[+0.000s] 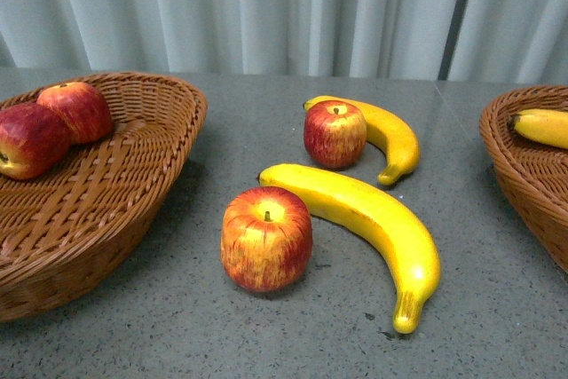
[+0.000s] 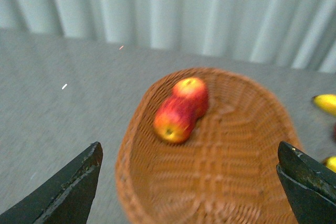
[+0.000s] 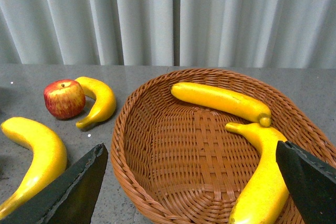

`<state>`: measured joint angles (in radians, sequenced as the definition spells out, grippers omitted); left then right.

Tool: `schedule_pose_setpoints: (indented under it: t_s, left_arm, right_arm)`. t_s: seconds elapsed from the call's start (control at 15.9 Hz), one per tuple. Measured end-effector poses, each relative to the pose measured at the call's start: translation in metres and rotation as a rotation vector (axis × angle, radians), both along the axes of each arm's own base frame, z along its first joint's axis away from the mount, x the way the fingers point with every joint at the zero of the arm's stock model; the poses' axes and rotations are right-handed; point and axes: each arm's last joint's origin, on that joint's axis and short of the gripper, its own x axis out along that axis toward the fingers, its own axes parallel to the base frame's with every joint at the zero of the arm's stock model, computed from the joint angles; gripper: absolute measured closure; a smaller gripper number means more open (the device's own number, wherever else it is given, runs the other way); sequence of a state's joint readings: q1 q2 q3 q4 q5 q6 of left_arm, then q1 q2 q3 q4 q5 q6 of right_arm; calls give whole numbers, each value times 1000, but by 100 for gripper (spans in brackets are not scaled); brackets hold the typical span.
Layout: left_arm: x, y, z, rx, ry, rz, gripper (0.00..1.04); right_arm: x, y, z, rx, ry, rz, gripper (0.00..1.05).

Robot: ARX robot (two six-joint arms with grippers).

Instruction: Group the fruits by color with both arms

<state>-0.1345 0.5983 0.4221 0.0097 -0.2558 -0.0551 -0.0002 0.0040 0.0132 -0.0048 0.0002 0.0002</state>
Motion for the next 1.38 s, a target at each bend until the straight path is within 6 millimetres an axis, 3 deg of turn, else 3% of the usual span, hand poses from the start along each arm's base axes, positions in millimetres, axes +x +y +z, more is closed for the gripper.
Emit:
schedule_pose_setpoints:
  t_s: [0.13, 0.31, 0.5, 0.63, 0.94, 1.38]
  left_arm:
    - [53, -21, 17, 82, 36, -237, 7]
    - [102, -80, 6, 156, 187, -640, 7]
    - [108, -113, -20, 175, 301, -813, 7]
    - [117, -119, -39, 178, 354, -819, 7]
    - [129, -127, -65, 166, 409, -866, 7]
    - [132, -138, -84, 231, 431, -956, 7]
  right_arm:
    - [0, 0, 0, 0, 0, 0, 7]
    - [0, 0, 0, 0, 0, 0, 7]
    - [0, 0, 0, 0, 0, 0, 7]
    - [0, 0, 0, 0, 0, 0, 7]
    - [0, 0, 0, 0, 0, 0, 7]
    - [0, 0, 0, 0, 0, 0, 7]
